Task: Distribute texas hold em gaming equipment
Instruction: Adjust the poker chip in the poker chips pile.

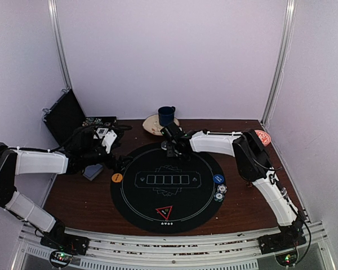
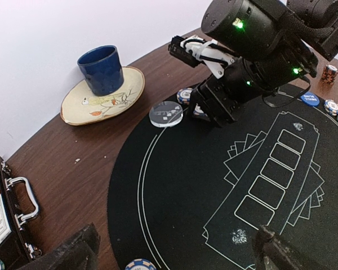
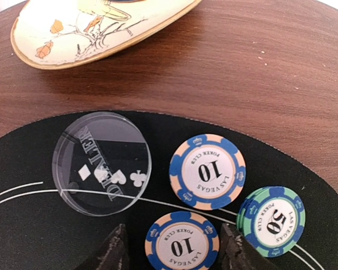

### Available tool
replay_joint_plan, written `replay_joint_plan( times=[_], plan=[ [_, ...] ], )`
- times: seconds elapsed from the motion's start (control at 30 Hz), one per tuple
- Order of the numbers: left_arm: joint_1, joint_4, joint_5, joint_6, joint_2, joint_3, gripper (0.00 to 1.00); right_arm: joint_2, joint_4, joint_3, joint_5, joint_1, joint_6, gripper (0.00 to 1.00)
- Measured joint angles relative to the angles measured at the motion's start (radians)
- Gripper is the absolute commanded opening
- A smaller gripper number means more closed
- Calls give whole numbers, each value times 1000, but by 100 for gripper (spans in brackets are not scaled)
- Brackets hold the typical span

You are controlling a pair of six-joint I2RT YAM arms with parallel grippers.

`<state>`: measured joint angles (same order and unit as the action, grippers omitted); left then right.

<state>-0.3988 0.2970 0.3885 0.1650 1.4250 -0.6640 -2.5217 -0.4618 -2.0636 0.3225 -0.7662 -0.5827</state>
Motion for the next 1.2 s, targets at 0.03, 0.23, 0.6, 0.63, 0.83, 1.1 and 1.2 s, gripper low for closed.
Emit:
replay_joint_plan(
  times=[0.03, 0.23, 0.6, 0.63, 0.83, 1.1, 1.2],
  plan=[
    [0, 0, 0, 0, 0, 0, 98, -1, 0, 0, 1, 0, -2, 52],
    [0, 0, 0, 0, 0, 0, 98, -2, -1, 0, 15, 0, -3, 49],
    [0, 0, 0, 0, 0, 0, 98, -3, 2, 2, 28, 0, -13, 37],
    [0, 0, 0, 0, 0, 0, 98, -3, 4, 4, 30, 0, -12, 37],
    [0, 0, 0, 0, 0, 0, 98, -1, 19, 16, 38, -1, -13, 37],
    [0, 0, 0, 0, 0, 0, 98, 18, 64, 58, 47, -9, -5, 38],
    [0, 0, 0, 0, 0, 0, 98, 29, 76, 75, 50, -14, 0, 38]
  ],
)
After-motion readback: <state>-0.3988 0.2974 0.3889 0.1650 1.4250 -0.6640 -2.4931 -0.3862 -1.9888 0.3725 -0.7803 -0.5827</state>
